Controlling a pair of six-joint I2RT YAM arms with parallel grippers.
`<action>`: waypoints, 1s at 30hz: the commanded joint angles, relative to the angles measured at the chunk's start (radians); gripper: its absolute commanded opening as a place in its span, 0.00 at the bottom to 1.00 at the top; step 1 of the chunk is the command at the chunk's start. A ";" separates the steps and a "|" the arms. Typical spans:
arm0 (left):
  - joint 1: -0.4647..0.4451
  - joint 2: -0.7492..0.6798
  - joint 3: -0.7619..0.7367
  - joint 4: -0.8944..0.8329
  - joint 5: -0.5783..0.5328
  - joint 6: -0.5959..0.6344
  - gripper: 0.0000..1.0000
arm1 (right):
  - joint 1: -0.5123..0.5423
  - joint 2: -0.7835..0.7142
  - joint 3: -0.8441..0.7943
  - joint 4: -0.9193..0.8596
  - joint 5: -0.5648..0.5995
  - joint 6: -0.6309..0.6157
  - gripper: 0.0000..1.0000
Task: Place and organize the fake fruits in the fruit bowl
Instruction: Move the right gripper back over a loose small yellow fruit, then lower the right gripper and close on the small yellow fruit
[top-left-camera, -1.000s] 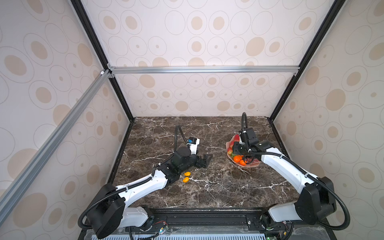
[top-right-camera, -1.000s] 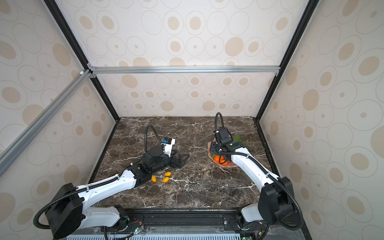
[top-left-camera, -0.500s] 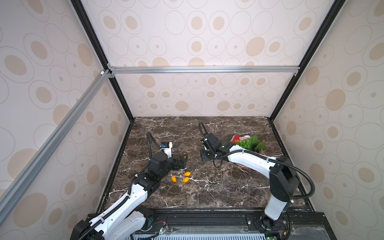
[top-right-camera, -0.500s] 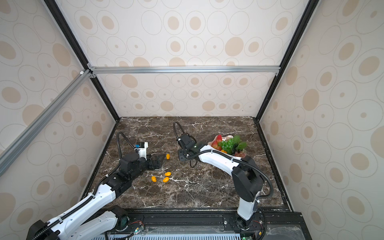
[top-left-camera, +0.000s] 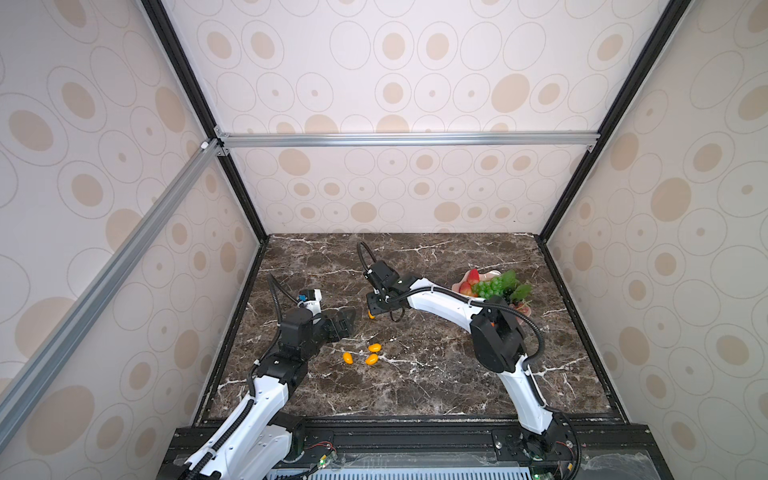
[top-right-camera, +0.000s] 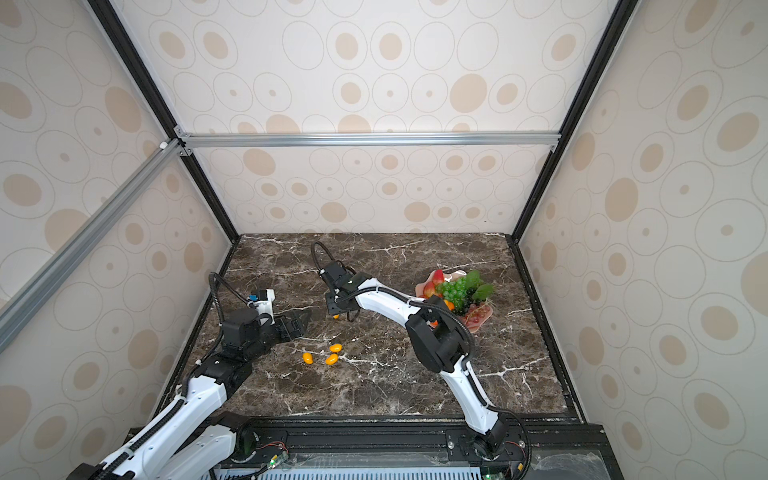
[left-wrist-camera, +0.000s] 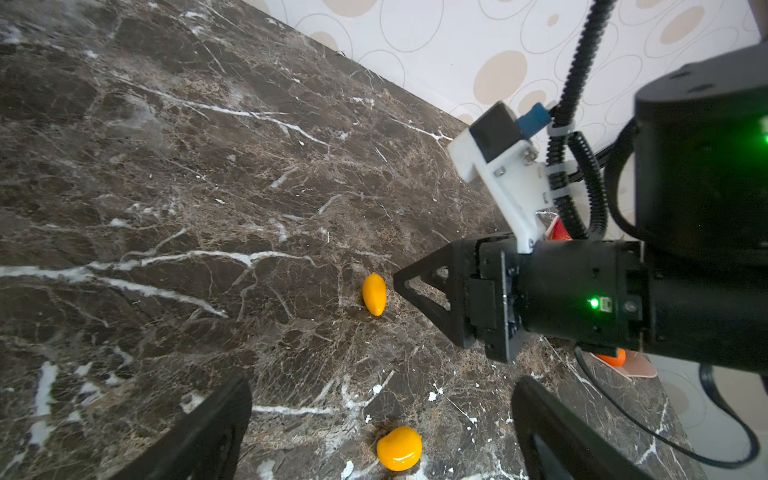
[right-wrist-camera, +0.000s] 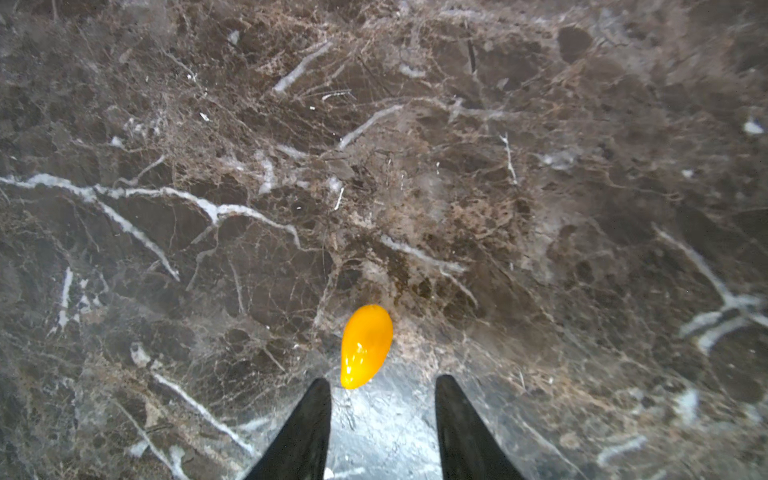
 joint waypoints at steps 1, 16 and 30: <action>0.019 -0.014 0.001 0.033 0.040 -0.011 0.99 | 0.010 0.061 0.091 -0.114 -0.006 -0.006 0.44; 0.027 -0.013 -0.020 0.057 0.059 -0.018 0.99 | 0.016 0.251 0.350 -0.289 -0.014 -0.031 0.43; 0.028 -0.008 -0.024 0.071 0.066 -0.021 0.99 | 0.015 0.281 0.401 -0.309 -0.014 -0.036 0.38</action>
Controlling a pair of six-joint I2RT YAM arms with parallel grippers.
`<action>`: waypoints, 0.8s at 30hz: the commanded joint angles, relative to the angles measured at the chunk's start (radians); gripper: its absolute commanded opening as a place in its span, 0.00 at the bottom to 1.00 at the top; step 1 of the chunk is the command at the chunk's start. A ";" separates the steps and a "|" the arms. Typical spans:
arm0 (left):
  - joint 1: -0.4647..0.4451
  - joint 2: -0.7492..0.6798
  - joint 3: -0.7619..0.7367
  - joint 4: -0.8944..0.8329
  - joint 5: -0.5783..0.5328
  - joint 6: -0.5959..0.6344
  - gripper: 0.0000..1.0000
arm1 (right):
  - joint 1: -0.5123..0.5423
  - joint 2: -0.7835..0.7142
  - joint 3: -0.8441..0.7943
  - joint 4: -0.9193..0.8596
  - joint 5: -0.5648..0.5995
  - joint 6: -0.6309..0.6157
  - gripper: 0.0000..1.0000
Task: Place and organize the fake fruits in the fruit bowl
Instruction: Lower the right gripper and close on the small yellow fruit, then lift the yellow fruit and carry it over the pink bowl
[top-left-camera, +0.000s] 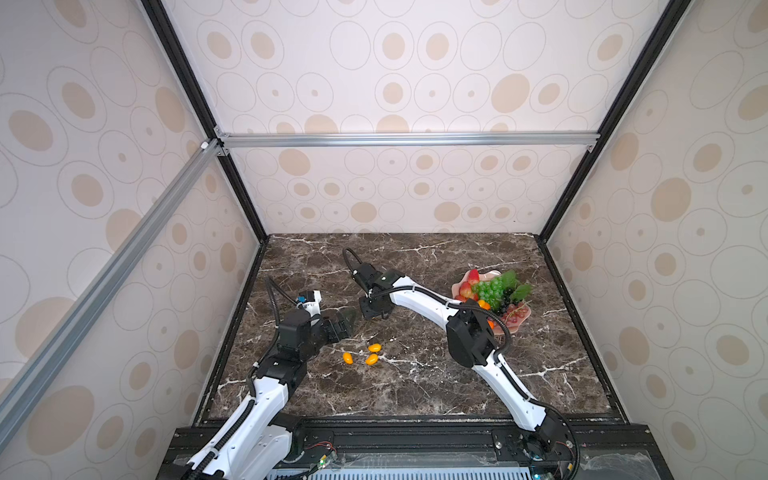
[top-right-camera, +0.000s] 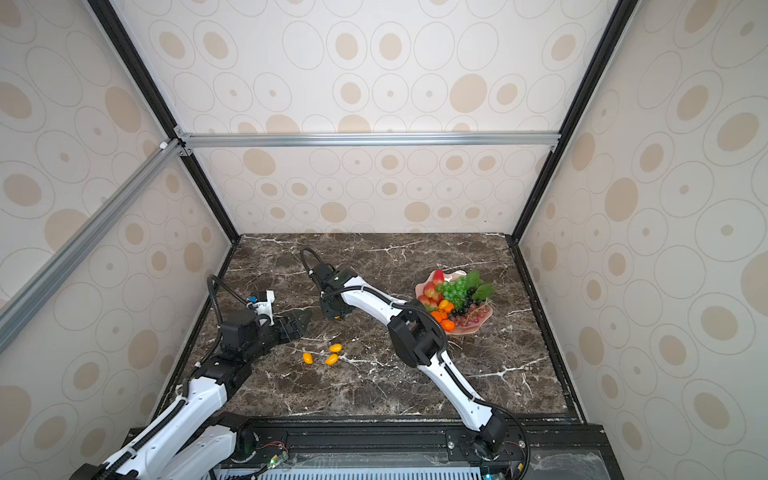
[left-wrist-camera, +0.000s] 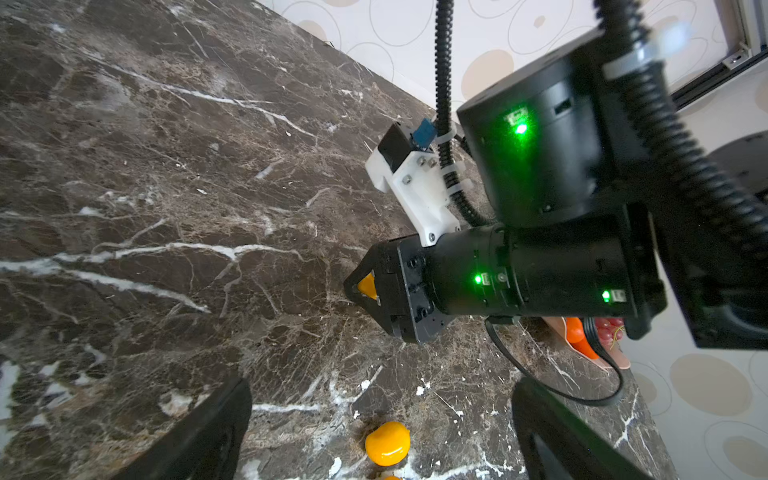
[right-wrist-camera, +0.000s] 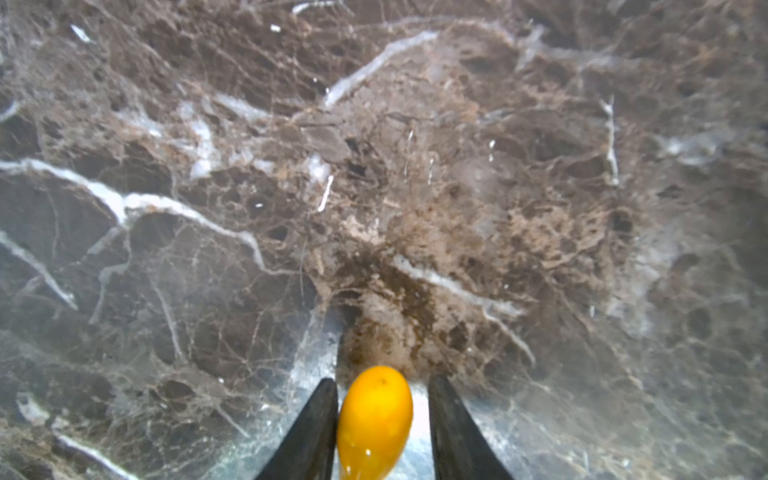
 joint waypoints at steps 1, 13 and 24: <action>0.011 -0.009 -0.003 0.034 0.008 -0.010 0.99 | 0.010 0.022 0.029 -0.037 0.001 -0.008 0.38; 0.011 -0.023 -0.009 0.034 0.008 -0.015 0.99 | 0.008 0.025 0.028 -0.043 -0.005 -0.011 0.29; 0.011 -0.019 -0.009 0.083 0.063 -0.015 0.99 | 0.004 -0.105 -0.050 -0.039 0.030 -0.009 0.25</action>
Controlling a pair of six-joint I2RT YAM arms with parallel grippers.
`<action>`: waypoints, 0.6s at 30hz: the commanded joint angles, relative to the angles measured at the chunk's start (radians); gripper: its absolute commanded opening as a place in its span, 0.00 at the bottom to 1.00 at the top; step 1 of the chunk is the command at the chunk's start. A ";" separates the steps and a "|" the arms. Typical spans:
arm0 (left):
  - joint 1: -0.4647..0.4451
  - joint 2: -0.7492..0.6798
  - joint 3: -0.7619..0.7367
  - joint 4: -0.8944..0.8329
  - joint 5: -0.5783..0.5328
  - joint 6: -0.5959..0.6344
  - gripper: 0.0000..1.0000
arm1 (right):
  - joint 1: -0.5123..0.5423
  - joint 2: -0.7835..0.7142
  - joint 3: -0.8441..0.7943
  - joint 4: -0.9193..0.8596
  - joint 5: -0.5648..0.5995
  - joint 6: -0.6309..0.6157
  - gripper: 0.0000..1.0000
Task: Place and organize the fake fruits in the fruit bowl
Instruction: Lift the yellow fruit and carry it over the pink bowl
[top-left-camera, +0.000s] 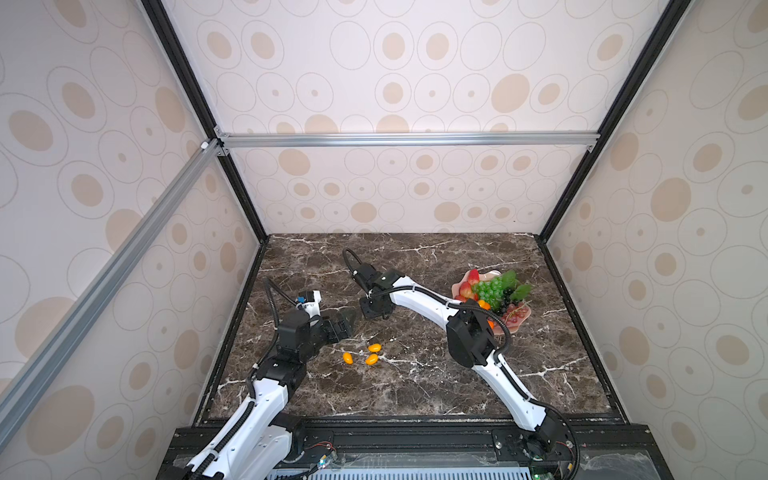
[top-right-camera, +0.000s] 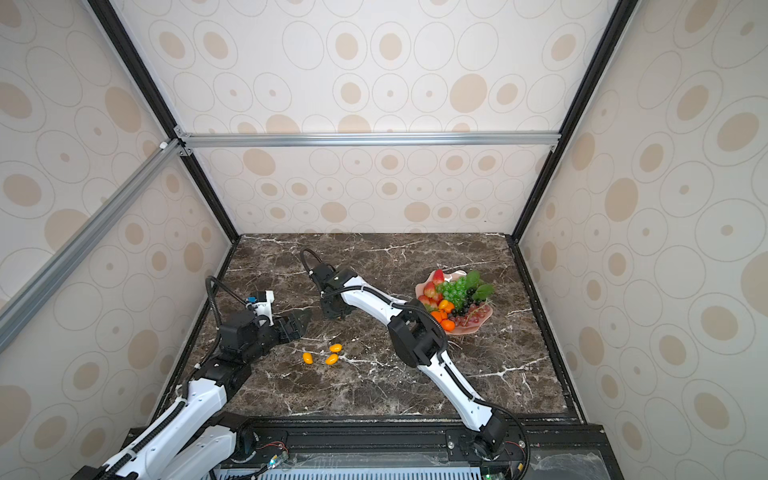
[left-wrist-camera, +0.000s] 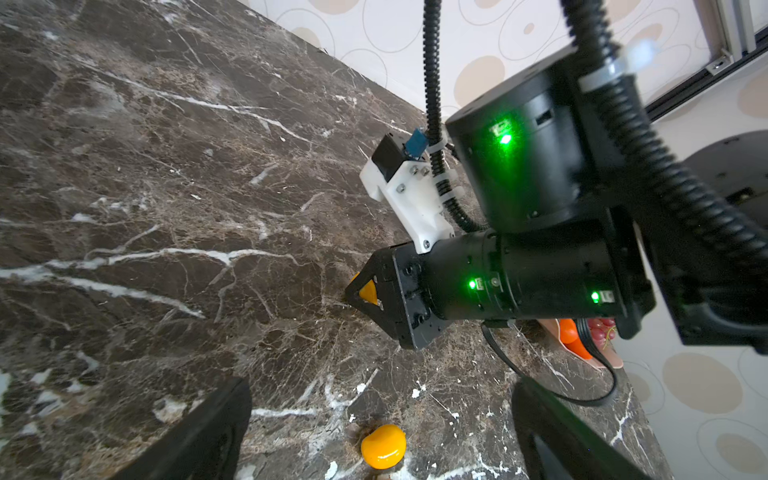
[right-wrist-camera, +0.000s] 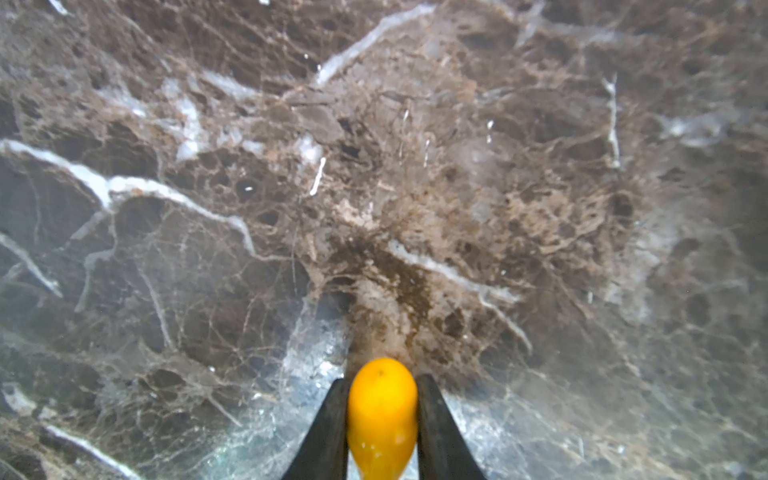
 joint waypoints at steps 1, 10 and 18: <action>0.007 -0.005 0.000 0.076 0.060 -0.010 0.99 | 0.003 -0.125 -0.067 -0.006 0.027 -0.005 0.25; -0.034 0.079 0.025 0.209 0.119 -0.015 0.99 | -0.016 -0.380 -0.356 0.110 0.049 0.024 0.23; -0.153 0.230 0.115 0.264 0.079 -0.003 0.99 | -0.067 -0.607 -0.626 0.198 0.045 0.045 0.23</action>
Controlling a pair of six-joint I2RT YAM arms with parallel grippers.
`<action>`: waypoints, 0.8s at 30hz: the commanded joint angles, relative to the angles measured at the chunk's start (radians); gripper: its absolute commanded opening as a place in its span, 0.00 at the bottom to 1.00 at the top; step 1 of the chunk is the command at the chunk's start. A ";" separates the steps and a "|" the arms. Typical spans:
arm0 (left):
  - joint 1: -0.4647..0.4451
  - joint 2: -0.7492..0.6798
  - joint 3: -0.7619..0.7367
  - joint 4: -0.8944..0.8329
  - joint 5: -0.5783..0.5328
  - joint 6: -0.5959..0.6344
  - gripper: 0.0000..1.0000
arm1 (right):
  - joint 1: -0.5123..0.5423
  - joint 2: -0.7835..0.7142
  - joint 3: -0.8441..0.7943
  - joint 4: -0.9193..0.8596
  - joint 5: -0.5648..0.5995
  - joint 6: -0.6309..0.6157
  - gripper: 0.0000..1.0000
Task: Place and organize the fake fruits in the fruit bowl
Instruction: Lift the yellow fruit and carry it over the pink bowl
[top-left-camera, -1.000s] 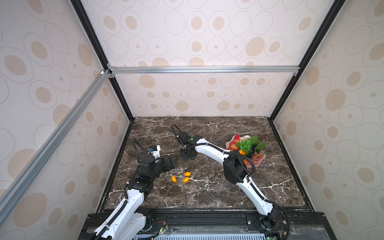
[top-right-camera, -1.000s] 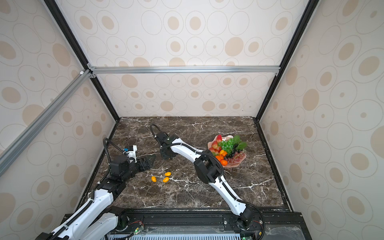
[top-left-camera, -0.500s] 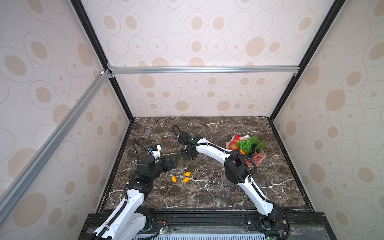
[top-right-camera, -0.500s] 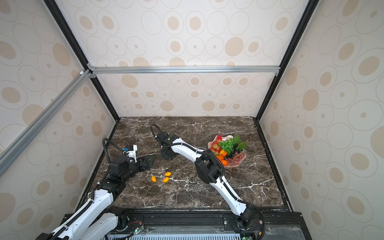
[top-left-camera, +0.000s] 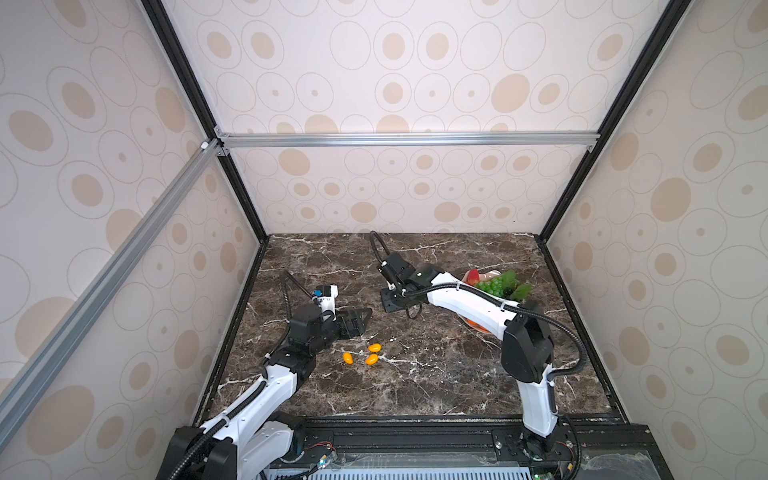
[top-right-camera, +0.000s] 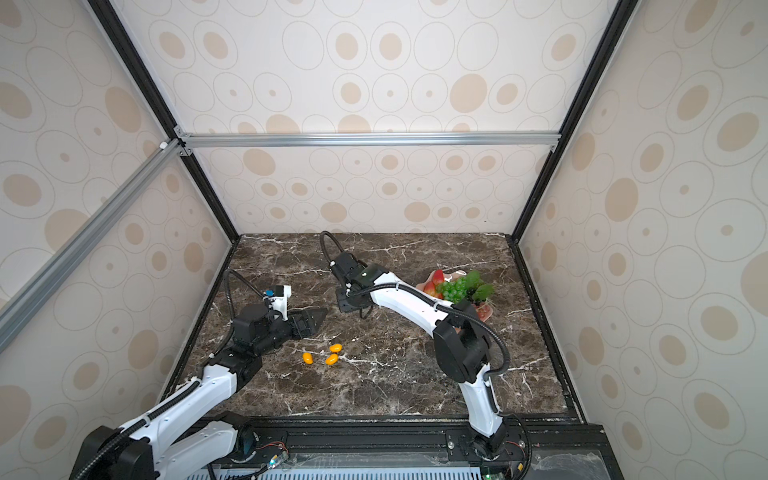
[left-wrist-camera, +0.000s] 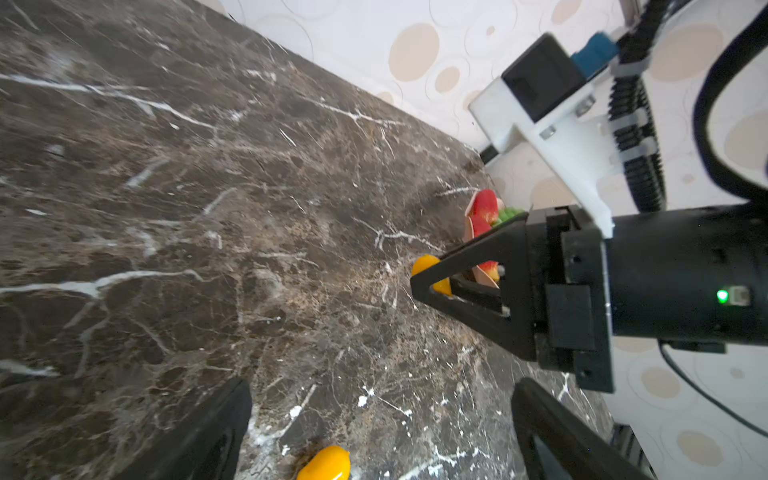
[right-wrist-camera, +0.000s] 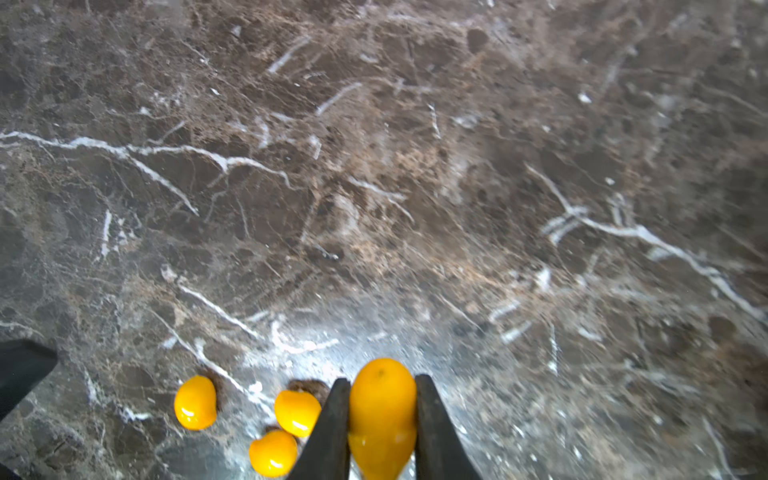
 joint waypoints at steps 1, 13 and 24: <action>-0.048 0.053 0.088 0.074 -0.017 0.007 0.99 | -0.041 -0.100 -0.106 0.040 0.010 0.025 0.23; -0.223 0.294 0.234 0.173 -0.065 0.005 0.99 | -0.249 -0.424 -0.477 0.116 -0.018 0.052 0.23; -0.351 0.493 0.423 0.121 -0.151 0.024 0.99 | -0.435 -0.546 -0.599 0.105 -0.024 0.011 0.23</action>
